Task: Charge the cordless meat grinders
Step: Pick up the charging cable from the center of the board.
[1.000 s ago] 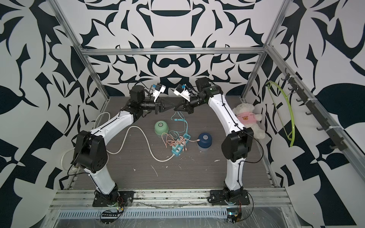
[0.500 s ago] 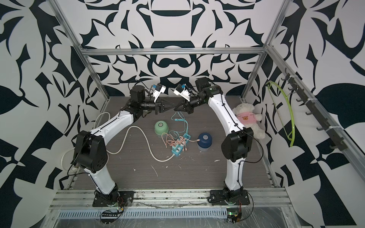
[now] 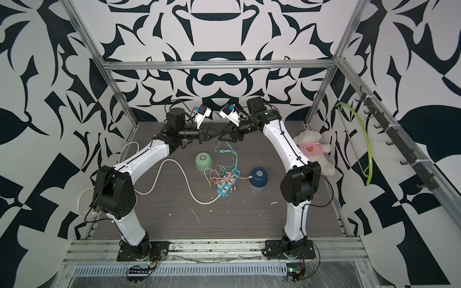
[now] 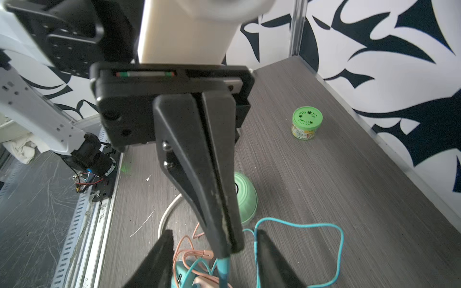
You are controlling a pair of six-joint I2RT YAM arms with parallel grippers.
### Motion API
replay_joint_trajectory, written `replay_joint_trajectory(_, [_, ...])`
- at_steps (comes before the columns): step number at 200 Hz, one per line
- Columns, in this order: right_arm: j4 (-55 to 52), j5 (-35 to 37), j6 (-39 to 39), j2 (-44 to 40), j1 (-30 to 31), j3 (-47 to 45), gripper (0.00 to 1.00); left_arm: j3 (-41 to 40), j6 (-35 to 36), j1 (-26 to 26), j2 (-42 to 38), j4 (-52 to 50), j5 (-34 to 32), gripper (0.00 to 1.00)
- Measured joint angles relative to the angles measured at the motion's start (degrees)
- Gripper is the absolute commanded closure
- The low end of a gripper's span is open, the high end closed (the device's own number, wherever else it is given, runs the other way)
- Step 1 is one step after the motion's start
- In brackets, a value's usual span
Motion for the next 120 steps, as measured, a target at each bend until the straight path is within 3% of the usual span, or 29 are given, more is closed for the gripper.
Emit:
replay_joint_trajectory(22, [7.5, 3.26, 1.31, -5.64, 0.0, -10.29, 0.36, -0.02, -5.18, -0.44, -0.04, 0.61, -4.92, 1.0])
replay_joint_trajectory(62, [30.67, 13.14, 3.96, -18.01, 0.28, -33.05, 0.41, -0.2, -18.56, -0.55, -0.11, 3.52, -11.89, 1.0])
replay_joint_trajectory(120, [48.92, 21.86, 2.43, -18.25, 2.71, -37.83, 0.56, -2.32, -32.39, -0.48, -0.17, 7.96, -14.93, 1.0])
